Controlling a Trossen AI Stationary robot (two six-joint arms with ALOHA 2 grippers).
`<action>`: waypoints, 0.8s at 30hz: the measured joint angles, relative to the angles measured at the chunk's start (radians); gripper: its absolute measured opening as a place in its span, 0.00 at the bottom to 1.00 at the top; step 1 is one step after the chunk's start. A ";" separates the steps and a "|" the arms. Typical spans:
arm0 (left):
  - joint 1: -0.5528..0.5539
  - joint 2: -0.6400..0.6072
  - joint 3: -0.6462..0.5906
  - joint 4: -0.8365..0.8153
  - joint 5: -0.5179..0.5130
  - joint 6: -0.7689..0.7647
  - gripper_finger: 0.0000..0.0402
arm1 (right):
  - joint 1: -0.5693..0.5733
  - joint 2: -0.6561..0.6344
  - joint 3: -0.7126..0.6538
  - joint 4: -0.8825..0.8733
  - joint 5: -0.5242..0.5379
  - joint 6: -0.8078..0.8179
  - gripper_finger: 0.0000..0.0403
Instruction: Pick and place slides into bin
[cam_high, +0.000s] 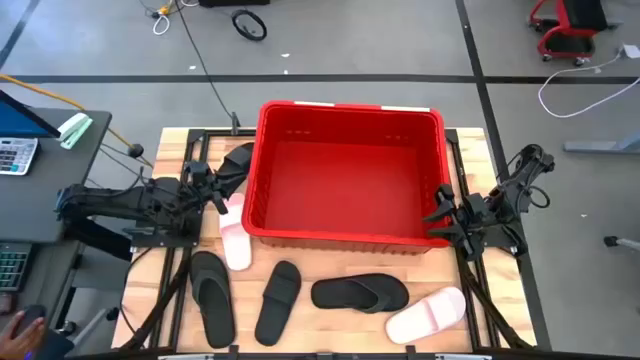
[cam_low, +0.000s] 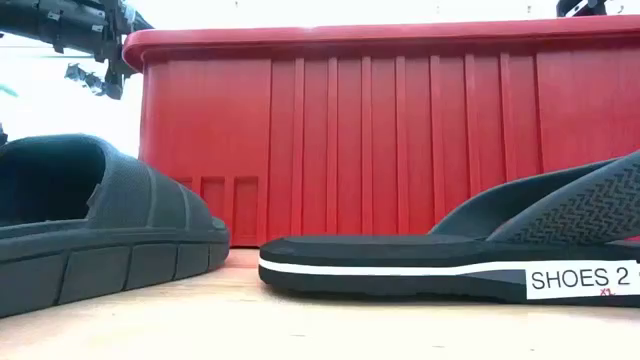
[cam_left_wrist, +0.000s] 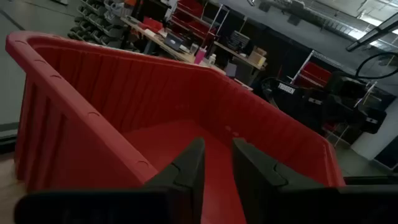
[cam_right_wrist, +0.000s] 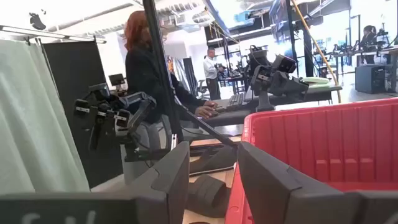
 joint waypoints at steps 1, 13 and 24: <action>0.000 0.000 0.000 0.000 0.000 0.000 0.22 | 0.000 0.000 0.000 0.000 0.000 0.000 0.36; 0.000 0.000 0.000 0.000 0.000 0.000 0.21 | 0.000 0.000 0.000 0.000 0.000 0.000 0.36; 0.000 0.000 0.000 0.000 0.000 0.000 0.23 | 0.000 0.000 0.000 0.000 0.000 0.000 0.36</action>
